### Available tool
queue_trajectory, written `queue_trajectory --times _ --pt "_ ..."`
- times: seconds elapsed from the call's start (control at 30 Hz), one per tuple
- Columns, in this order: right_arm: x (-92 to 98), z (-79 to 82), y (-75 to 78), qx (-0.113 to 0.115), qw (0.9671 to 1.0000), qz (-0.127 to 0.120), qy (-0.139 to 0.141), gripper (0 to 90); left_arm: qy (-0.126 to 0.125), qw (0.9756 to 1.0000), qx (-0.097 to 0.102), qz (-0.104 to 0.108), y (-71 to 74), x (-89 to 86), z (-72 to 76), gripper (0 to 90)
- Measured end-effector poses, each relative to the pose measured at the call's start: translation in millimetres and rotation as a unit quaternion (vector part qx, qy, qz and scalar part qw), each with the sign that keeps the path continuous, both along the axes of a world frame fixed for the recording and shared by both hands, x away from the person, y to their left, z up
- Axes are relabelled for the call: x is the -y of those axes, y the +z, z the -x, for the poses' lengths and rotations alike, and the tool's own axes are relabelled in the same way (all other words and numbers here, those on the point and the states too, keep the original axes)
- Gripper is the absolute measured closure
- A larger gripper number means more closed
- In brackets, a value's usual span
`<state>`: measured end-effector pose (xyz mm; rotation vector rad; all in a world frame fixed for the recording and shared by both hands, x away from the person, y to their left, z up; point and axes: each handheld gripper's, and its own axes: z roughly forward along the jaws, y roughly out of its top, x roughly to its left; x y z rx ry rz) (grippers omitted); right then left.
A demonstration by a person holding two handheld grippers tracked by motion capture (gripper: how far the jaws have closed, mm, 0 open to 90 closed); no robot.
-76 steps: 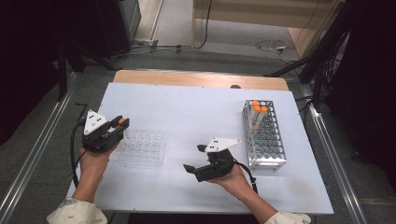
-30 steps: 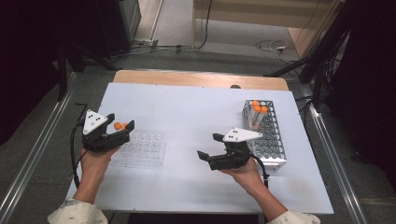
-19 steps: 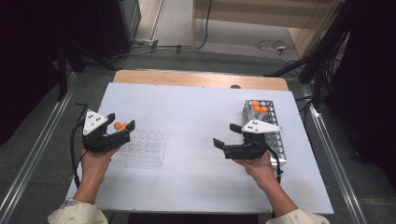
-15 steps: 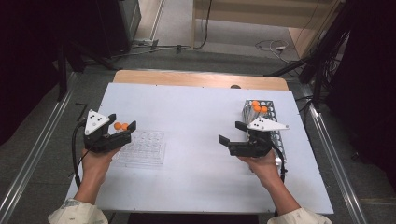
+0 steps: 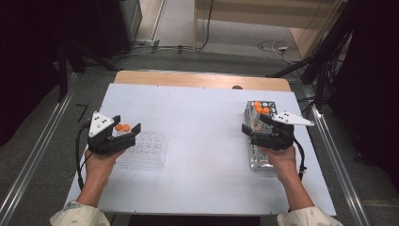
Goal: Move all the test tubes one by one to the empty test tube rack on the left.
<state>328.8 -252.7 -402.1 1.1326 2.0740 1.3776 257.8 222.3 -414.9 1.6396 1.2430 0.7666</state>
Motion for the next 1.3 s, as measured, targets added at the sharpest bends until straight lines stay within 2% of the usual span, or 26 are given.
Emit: queue_trajectory --times 0.13,0.27,0.43,0.53,0.6,0.77,0.83,1.0,1.07,1.17,1.3 --pt "14.4 -6.9 -2.9 -0.003 0.9997 -0.003 -0.023 14.3 0.000 1.0000 0.000 0.000 -0.1 1.2 -0.3 24.7" --pt "27.6 -13.2 -4.9 0.004 0.9989 0.007 -0.046 19.3 0.000 1.0000 0.001 0.000 -0.1 2.0 -0.1 24.7" --pt "47.0 -22.5 -6.9 0.007 0.9984 0.012 -0.055 27.4 -0.002 1.0000 -0.001 -0.002 -1.1 2.7 -0.5 24.7" --pt "55.3 -29.8 -9.4 -0.003 0.9982 0.015 -0.058 29.3 -0.002 1.0000 -0.003 -0.002 -1.4 3.8 -0.9 24.7" --pt "58.4 -35.1 -12.6 -0.014 0.9982 0.016 -0.056 31.9 -0.002 1.0000 -0.002 -0.002 -1.4 4.3 -1.1 24.8" --pt "58.5 -46.0 -21.5 -0.026 0.9976 0.049 -0.042 40.7 -0.003 1.0000 -0.002 -0.001 -0.8 4.4 -0.7 24.8" --pt "58.5 -49.5 -24.7 -0.032 0.9977 0.052 -0.031 43.3 -0.002 1.0000 -0.002 -0.001 -1.3 4.3 -0.8 24.8" --pt "54.1 -53.7 -29.1 -0.020 0.9961 0.082 -0.025 47.4 -0.002 1.0000 -0.004 -0.001 -2.0 3.8 -1.1 24.8" --pt "53.4 -54.6 -29.4 -0.013 0.9960 0.085 -0.022 49.7 -0.002 1.0000 -0.004 -0.001 -1.7 3.8 -1.0 24.8" --pt "51.8 -57.7 -31.2 -0.016 0.9950 0.097 -0.016 50.5 -0.002 1.0000 -0.004 -0.001 -1.7 4.1 -1.1 24.9" --pt "53.5 -61.7 -33.2 -0.022 0.9952 0.095 -0.008 55.4 -0.003 1.0000 -0.005 -0.003 -2.2 4.3 -1.3 24.9"
